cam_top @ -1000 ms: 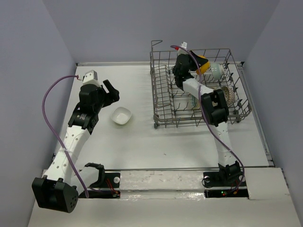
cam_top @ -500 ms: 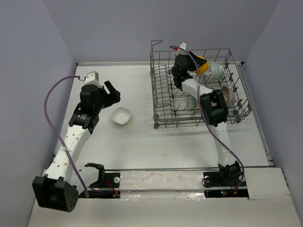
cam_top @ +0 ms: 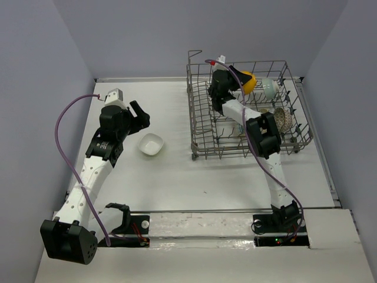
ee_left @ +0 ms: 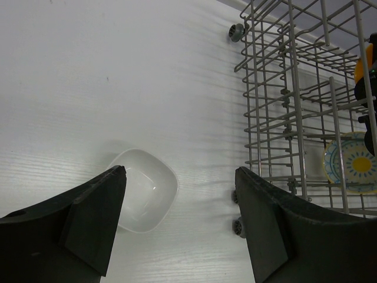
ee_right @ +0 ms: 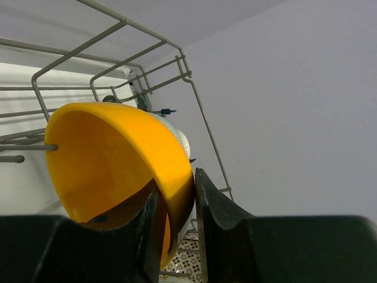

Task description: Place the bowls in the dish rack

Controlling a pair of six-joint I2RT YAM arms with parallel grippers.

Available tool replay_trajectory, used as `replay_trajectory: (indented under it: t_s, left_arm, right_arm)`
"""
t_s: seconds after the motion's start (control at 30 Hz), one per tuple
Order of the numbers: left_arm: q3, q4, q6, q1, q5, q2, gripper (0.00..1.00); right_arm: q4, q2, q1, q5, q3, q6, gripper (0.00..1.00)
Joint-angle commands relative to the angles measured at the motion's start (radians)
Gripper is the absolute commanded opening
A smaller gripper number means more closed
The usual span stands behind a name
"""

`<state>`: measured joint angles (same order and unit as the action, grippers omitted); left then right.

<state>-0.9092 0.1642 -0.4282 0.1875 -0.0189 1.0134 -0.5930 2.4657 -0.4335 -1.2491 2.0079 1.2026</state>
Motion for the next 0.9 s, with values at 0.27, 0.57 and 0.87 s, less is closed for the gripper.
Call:
replay_trajectory:
  t_s: [0.27, 0.57, 0.87]
  left_arm:
    - [0.006, -0.038, -0.004, -0.008, -0.009, 0.001, 0.84]
    - [0.004, -0.037, -0.004, -0.008, -0.007, 0.002, 0.84]
    - [0.006, -0.037, -0.001, -0.008, -0.009, 0.002, 0.84]
  right_arm:
    - [0.009, 0.038, -0.001, 0.020, -0.001, -0.060, 0.33]
    - [0.016, 0.053, -0.010, 0.020, -0.008, -0.067, 0.33]
    - [0.048, 0.062, -0.010, 0.023, -0.006, -0.098, 0.33]
